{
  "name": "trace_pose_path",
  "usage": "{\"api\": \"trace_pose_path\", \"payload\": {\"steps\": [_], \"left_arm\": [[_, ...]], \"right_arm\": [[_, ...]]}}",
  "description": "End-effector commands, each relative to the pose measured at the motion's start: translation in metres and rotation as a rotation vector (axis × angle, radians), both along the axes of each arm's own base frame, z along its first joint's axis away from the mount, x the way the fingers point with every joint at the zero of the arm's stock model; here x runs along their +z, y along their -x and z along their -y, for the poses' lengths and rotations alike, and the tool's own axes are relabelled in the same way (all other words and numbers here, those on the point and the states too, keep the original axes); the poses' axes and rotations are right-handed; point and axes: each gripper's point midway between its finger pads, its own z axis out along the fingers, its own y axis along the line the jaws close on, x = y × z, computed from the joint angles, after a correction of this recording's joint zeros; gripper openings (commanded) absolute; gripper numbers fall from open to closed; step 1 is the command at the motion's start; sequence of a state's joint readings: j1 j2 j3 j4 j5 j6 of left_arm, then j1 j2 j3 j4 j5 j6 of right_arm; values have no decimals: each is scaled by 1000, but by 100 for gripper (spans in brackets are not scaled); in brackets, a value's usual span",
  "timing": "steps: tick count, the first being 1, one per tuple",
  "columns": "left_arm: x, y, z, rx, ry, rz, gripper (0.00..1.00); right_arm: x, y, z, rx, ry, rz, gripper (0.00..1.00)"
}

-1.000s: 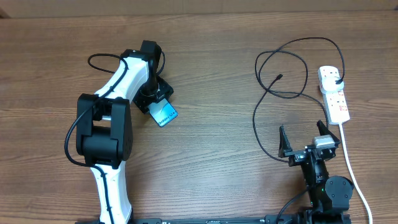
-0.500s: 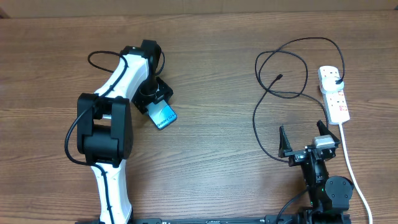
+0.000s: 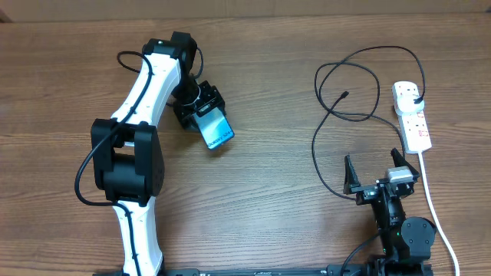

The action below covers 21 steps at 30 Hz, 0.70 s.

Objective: Plug charger to phone and switch on socket
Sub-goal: 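Lift the phone upright with the left gripper toward the center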

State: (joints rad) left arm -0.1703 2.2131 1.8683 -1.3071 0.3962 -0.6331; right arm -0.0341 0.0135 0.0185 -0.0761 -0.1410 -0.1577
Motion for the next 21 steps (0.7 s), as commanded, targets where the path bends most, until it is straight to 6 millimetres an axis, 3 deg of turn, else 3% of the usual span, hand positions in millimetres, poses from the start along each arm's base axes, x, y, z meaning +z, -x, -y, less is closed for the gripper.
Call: {"api": "trace_pose_path", "payload": {"steps": [1, 10, 21], "left_arm": [[25, 5, 36, -58, 234, -3, 73], [67, 17, 75, -119, 585, -14, 73], [118, 20, 99, -149, 923, 40, 70]], "right_arm": [[-2, 0, 3, -14, 1, 4, 100], [-2, 0, 3, -14, 1, 4, 100], [-2, 0, 3, -14, 1, 4, 100]]}}
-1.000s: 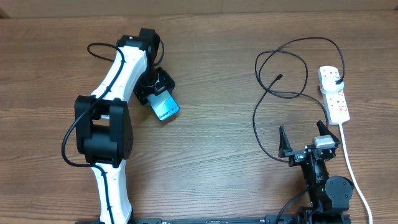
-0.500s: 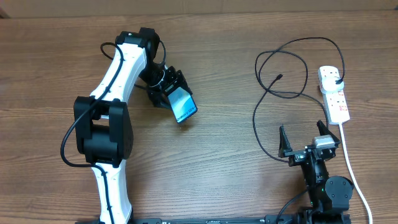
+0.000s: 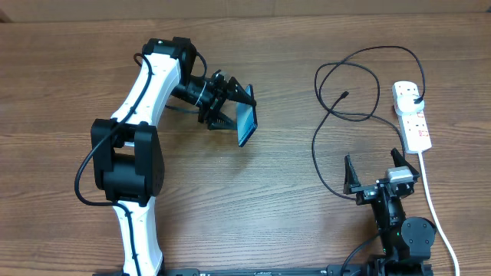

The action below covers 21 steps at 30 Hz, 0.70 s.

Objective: Plug charger to phone and switch on socket
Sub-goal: 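Lift the phone upright with the left gripper toward the center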

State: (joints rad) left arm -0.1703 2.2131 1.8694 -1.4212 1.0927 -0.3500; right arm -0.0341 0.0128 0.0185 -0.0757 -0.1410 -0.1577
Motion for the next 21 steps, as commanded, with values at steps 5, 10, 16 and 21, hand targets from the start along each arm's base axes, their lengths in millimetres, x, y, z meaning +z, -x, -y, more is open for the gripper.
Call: {"api": "trace_pose_path", "payload": {"steps": [5, 10, 16, 21], "left_arm": [[45, 0, 17, -12, 261, 71, 69], [46, 3, 16, -20, 263, 71, 70], [45, 4, 16, -22, 258, 71, 69], [45, 4, 16, -22, 260, 73, 69]], "right_arm": [[-2, 0, 3, -14, 1, 2, 100], [-2, 0, 3, -14, 1, 2, 100], [-2, 0, 3, -14, 1, 2, 100], [-2, 0, 3, -14, 1, 2, 100]]}}
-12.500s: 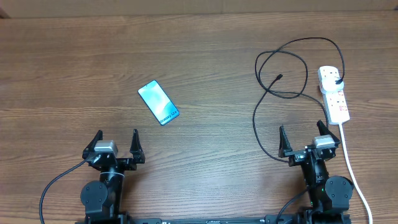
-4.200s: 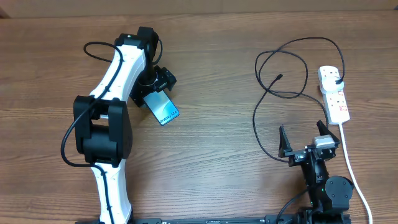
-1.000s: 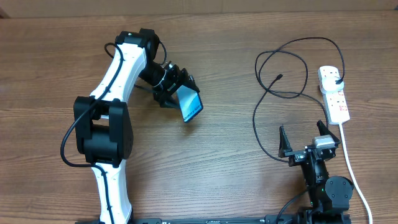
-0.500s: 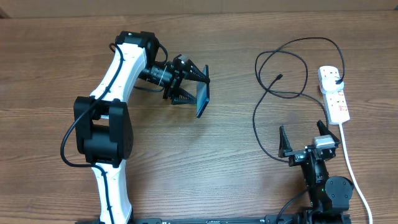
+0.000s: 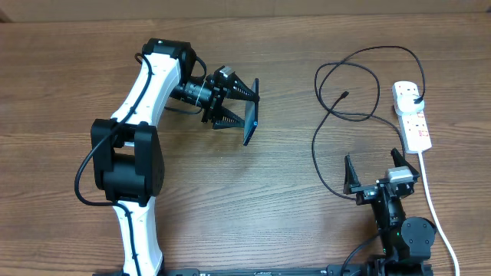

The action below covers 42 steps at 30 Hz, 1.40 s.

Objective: Plug charger to phone and switch on socket
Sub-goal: 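Lift the phone upright with the left gripper toward the center, then move the right gripper to the phone held by the left gripper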

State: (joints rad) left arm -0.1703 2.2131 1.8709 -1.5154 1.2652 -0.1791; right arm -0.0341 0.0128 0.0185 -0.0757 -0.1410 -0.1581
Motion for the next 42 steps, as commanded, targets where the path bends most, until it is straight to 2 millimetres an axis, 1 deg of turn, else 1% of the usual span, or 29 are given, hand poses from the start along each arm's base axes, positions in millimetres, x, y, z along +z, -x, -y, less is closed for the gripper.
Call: {"api": "trace_pose_path", "payload": {"steps": [1, 10, 15, 16, 17, 18, 19, 24, 27, 30, 32, 34, 37, 42], "left_arm": [[15, -4, 6, 4, 71, 37, 69], [15, -5, 6, 10, 65, 16, 70], [15, -4, 6, 12, 63, 9, 70], [15, -5, 6, 12, 63, 9, 70], [15, -5, 6, 12, 63, 10, 70], [15, -5, 6, 12, 63, 10, 70], [15, -5, 6, 13, 62, 5, 70], [15, -5, 6, 13, 62, 4, 70], [15, -5, 6, 13, 62, 4, 70], [15, -5, 6, 13, 62, 6, 70], [15, -5, 6, 13, 62, 7, 71], [15, -5, 6, 13, 62, 8, 70], [15, -5, 6, 13, 63, 11, 70], [15, -5, 6, 13, 63, 11, 70]], "right_arm": [[-2, 0, 3, -14, 1, 2, 100], [-2, 0, 3, -13, 0, 2, 100], [-2, 0, -1, 10, -1, 4, 100], [-1, 1, -5, 30, -19, 3, 100], [1, 3, -15, 89, -117, -7, 100], [1, 4, -21, 122, -166, -14, 100], [3, 7, -32, 191, -243, -31, 100], [4, 20, -61, 373, -441, -117, 100], [13, 21, -63, 391, -510, -107, 100], [32, 23, -63, 414, -553, -44, 100], [47, 24, -60, 412, -541, 26, 100], [56, 26, -59, 418, -533, 65, 100], [62, 27, -59, 416, -534, 61, 100], [74, 24, -56, 376, -555, -10, 100]]}}
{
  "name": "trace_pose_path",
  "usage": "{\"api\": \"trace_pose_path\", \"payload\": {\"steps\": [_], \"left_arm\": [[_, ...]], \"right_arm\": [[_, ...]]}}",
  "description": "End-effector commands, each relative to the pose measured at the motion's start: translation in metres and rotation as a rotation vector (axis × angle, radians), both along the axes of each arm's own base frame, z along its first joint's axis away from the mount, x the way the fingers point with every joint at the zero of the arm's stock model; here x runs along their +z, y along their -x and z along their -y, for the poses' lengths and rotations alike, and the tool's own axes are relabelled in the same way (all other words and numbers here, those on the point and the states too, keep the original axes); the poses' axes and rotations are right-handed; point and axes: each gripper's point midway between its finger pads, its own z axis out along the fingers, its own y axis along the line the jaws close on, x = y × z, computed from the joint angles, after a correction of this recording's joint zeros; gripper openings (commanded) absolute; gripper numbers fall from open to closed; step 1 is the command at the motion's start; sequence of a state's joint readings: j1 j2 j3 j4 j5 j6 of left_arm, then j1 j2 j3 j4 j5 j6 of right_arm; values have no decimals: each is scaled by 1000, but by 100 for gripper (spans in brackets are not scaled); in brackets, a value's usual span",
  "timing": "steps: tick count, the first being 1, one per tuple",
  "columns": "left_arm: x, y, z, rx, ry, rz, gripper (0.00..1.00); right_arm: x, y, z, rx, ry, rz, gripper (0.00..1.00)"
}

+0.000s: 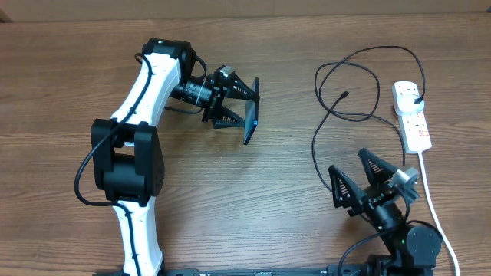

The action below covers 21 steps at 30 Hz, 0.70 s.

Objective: Plug charger to phone and switch on socket
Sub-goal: 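Move the right gripper to the phone held by the left gripper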

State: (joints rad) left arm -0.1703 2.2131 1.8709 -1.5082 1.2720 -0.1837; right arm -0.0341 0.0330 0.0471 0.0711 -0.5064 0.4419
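Note:
My left gripper [249, 109] is shut on the phone [251, 113], holding it on edge above the table, left of centre. The black charger cable [337, 115] lies in loops at the right, its free plug end [344, 95] pointing up-right. The cable's other end is plugged into the white socket strip [411, 116] at the far right. My right gripper [360, 175] stands open near the front right, just right of the cable's lower loop, with nothing between its fingers.
A white lead [433, 207] runs from the socket strip down toward the front edge, right of my right arm. The left arm's white links [146, 92] reach across the left half of the wooden table [245, 199].
My right gripper has tilted and moved a little to the left, and its fingers now stand spread wide. The left gripper and the phone are where they were.
At first my left gripper held the phone low with its screen facing up, left of centre. Then the phone was further right and tipped onto its edge. It stayed that way, held in the air. My right gripper rested at the front right until now.

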Motion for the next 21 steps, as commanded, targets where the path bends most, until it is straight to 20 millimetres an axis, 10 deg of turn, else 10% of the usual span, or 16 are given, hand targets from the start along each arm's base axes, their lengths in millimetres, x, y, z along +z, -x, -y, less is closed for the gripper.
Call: {"api": "trace_pose_path", "payload": {"steps": [1, 13, 21], "left_arm": [[14, -4, 6, 10, 56, 9, 70], [14, -4, 6, 10, 56, 10, 70], [14, -4, 6, 10, 56, 9, 70]], "right_arm": [[35, 1, 3, -18, -14, 6, 100], [135, -14, -29, 163, 53, -128, 99], [122, -35, -81, 121, 133, -352, 99]]}}
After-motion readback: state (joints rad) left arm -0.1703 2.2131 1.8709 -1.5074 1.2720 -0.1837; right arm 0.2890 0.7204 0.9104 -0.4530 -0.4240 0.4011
